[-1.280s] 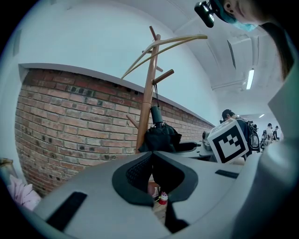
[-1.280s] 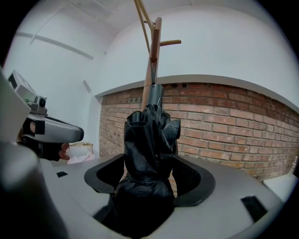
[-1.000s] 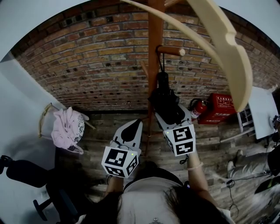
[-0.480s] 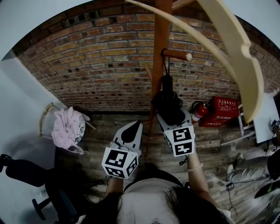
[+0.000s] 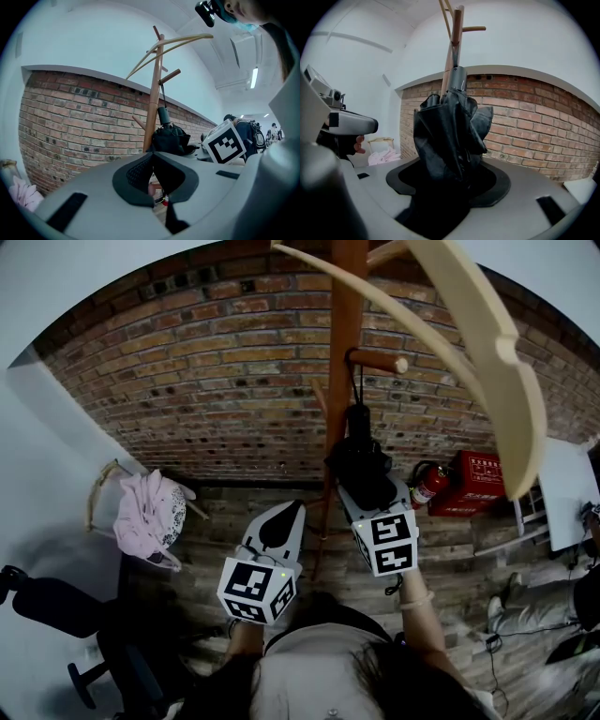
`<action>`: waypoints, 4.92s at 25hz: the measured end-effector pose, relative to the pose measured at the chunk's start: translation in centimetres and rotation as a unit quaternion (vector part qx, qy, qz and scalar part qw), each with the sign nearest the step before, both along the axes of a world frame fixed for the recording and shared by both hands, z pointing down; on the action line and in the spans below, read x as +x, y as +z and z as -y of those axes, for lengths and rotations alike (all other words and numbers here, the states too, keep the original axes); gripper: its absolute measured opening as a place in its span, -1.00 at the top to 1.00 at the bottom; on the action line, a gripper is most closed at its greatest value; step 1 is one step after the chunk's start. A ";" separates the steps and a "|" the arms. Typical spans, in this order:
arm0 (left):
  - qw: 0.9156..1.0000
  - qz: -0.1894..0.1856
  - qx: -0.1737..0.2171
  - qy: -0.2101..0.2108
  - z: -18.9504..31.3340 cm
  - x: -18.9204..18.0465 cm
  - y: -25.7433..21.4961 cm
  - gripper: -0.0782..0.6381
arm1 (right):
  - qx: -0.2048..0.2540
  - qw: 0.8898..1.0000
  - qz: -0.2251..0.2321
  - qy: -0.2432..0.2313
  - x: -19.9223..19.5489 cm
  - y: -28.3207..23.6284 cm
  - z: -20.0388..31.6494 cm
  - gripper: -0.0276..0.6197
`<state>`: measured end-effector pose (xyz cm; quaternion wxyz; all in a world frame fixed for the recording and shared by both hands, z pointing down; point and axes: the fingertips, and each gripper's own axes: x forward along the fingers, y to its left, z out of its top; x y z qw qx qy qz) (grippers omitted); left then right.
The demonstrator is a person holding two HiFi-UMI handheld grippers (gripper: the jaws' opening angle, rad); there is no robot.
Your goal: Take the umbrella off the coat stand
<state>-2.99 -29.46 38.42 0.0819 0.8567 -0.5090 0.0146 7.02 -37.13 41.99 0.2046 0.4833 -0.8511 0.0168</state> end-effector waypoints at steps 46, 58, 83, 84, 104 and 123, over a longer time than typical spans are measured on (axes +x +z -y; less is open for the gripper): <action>1.000 0.003 0.021 0.015 -3.9 -1.1 -2.0 0.76 | 0.085 0.995 0.032 0.037 0.5 -7.3 -4.4 -0.01; 0.999 0.002 0.029 0.022 -5.1 -1.5 -2.8 0.76 | 0.110 0.992 0.043 0.049 0.9 -9.7 -6.0 -0.01; 0.999 -0.001 0.033 0.037 -7.7 -1.8 -3.0 0.76 | 0.124 0.988 0.048 0.078 2.0 -10.9 -9.0 -0.01; 0.999 -0.001 0.032 0.038 -7.8 -1.8 -3.0 0.76 | 0.124 0.988 0.049 0.079 2.0 -10.9 -9.1 -0.01; 0.998 0.001 0.028 0.061 -11.9 -2.0 -3.0 0.76 | 0.118 0.986 0.053 0.103 2.1 -10.5 -13.8 -0.01; 0.996 0.005 0.027 0.079 -17.4 -3.1 -2.4 0.76 | 0.123 0.984 0.060 0.117 1.1 -9.9 -19.9 -0.01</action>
